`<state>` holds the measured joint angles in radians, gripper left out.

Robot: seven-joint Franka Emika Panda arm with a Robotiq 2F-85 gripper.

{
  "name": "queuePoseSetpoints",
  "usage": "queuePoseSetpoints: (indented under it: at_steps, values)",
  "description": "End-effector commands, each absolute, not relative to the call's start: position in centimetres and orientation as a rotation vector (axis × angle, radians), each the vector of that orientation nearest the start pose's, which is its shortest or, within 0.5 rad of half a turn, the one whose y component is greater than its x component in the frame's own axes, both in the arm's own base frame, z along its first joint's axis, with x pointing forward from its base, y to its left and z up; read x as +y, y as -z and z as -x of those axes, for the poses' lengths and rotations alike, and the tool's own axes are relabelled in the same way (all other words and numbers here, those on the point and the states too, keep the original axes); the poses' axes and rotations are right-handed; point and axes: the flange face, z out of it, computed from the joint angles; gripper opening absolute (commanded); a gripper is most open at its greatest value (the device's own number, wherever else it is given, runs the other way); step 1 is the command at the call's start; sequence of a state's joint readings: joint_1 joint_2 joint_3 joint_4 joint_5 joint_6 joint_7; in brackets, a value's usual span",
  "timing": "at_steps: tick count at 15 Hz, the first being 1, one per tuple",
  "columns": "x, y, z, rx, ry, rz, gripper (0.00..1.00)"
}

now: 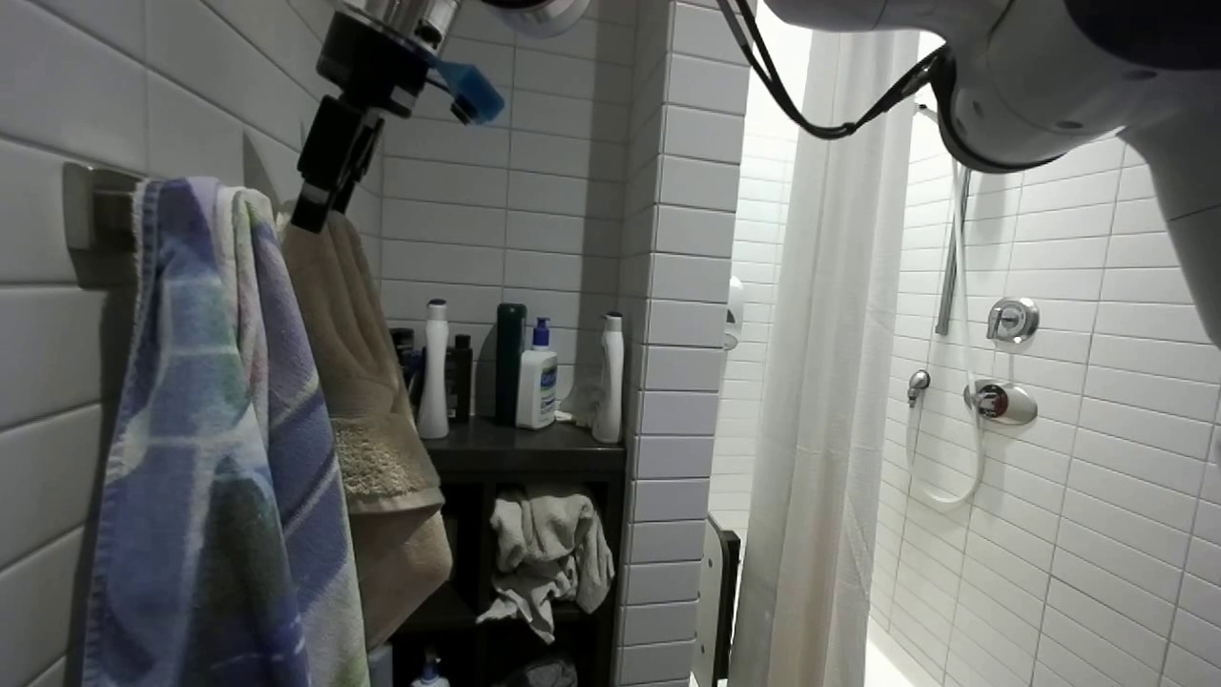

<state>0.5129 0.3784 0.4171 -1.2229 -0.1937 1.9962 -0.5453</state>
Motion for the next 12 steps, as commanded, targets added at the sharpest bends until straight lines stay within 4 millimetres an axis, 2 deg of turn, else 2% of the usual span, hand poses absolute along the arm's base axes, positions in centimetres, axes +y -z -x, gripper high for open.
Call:
queuePoseSetpoints:
  at_steps: [1, 4, 5, 6, 8, 12]
  values:
    - [51.74, -61.95, -47.2, -2.131, 0.707, 2.262, 1.0]
    - [51.96, -61.88, -47.12, -2.169, 0.728, 2.27, 1.0]
    - [51.98, -61.89, -47.13, -2.176, 0.733, 2.271, 0.97]
    - [52.01, -61.87, -47.14, -2.184, 0.738, 2.272, 0.75]
    - [51.99, -61.9, -47.18, -2.191, 0.745, 2.273, 0.71]
    - [51.76, -62.21, -47.36, -2.189, 0.765, 2.275, 0.41]
